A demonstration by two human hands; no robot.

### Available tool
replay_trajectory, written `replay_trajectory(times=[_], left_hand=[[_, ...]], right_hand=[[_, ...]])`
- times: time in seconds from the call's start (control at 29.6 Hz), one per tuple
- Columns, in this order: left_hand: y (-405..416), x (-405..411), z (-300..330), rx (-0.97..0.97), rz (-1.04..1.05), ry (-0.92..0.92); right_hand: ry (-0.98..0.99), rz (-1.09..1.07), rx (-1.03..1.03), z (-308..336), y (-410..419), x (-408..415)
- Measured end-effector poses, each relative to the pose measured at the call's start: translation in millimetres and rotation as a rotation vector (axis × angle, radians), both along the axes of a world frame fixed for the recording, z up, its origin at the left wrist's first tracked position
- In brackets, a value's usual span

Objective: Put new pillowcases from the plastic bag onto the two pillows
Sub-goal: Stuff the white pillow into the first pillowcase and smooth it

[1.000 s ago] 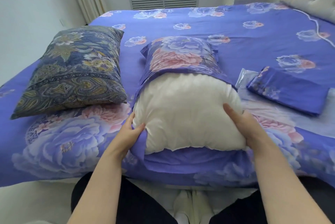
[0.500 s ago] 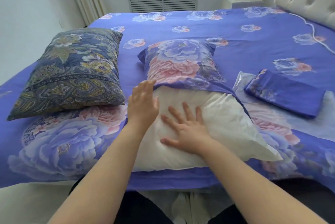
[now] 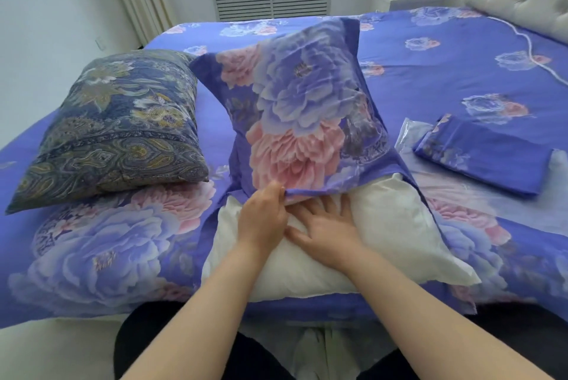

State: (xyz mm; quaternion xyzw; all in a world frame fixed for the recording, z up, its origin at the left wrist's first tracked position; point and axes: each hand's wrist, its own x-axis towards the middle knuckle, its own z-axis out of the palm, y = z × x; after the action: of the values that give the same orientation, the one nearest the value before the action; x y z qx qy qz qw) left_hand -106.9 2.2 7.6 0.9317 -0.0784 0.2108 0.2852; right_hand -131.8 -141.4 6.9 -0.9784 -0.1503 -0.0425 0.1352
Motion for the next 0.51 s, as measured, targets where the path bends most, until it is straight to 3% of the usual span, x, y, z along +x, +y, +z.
replay_trajectory(times=[0.1,0.13,0.3,0.51], left_hand=[[5,-2,3,0.001,-0.017,-0.038],[6,-3,4,-0.002,-0.024,-0.055],[11,-3,4,-0.005,-0.012,-0.153],[1,0,1,-0.126,-0.011,-0.139]], right_hand=[[-0.445,-0.186,0.376,6,1,-4],[-0.488,-0.250,0.440,10,1,-3],[-0.349,-0.421,0.302,40,-18,40],[-0.419,-0.634,0.447,36,-56,52]])
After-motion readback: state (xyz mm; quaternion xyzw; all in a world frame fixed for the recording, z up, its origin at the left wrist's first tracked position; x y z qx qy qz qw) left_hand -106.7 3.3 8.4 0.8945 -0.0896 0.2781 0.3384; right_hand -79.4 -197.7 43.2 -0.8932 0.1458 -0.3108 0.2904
